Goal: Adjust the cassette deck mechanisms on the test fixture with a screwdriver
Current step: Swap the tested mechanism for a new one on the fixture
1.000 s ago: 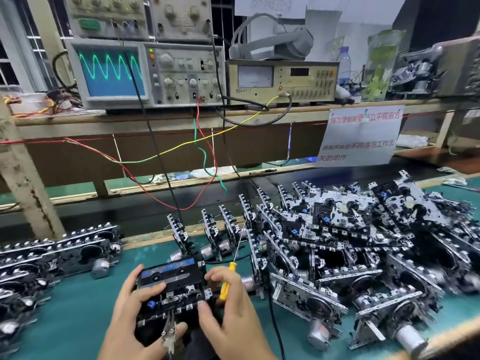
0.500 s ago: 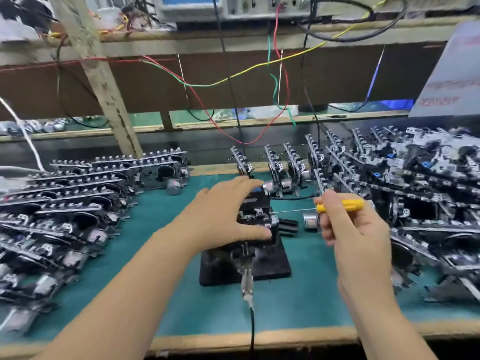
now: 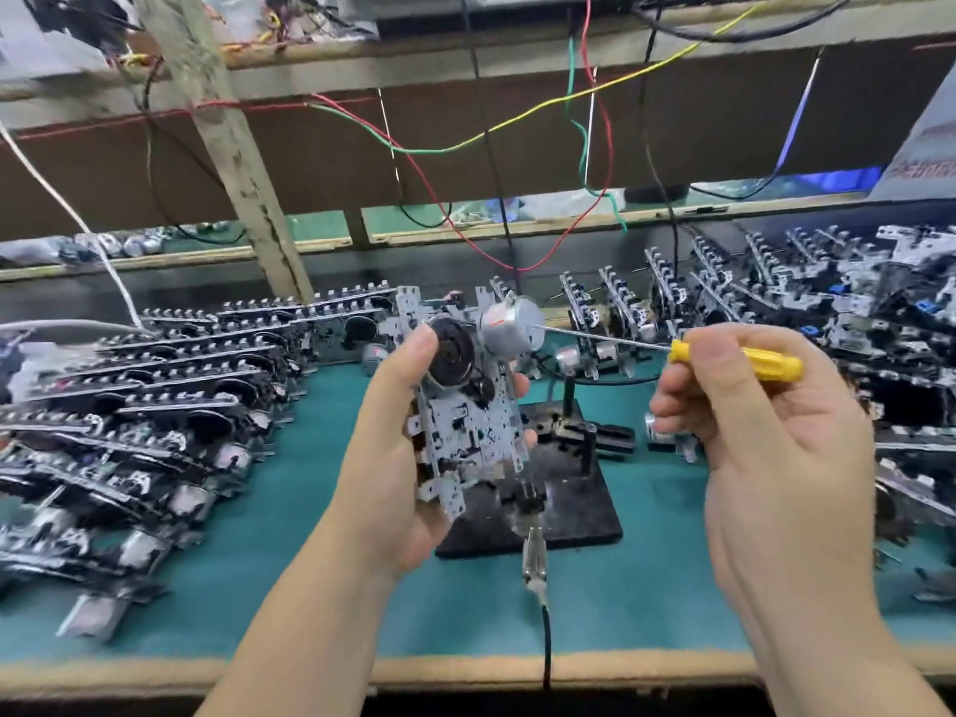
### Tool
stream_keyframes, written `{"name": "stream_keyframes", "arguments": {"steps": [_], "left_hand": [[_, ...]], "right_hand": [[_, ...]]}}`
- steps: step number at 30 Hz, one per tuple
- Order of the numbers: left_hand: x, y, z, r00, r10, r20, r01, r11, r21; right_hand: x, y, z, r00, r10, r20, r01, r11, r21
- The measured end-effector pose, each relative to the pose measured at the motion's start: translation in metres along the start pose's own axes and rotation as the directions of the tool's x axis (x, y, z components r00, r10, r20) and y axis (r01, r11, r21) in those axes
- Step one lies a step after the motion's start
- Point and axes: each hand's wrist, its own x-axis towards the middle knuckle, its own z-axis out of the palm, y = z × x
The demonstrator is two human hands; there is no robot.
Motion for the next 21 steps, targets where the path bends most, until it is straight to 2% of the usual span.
{"name": "stream_keyframes", "arguments": {"steps": [3,7,15,18,21], "left_hand": [[-0.009,-0.004,-0.005,0.999,-0.012,-0.039,0.007,0.993,-0.119],[-0.015,-0.008,-0.010,0.999,0.032,-0.044,-0.038,0.988,-0.150],[-0.021,-0.012,-0.012,0.993,0.076,-0.085,-0.092,0.976,-0.198],[-0.023,-0.015,-0.013,0.988,0.118,-0.101,-0.128,0.987,-0.099],[-0.026,-0.016,-0.015,0.971,0.186,-0.148,-0.166,0.976,0.140]], "right_hand": [[-0.005,-0.001,0.005,0.998,-0.036,0.046,0.039,0.998,-0.058],[-0.009,-0.001,0.007,0.993,-0.035,0.110,0.044,0.996,-0.075],[-0.009,0.000,0.009,0.990,0.021,0.138,-0.008,0.995,-0.096],[-0.009,-0.001,0.008,0.989,0.042,0.143,-0.029,0.995,-0.095],[-0.005,-0.002,0.008,0.984,0.097,0.153,-0.085,0.993,-0.085]]}}
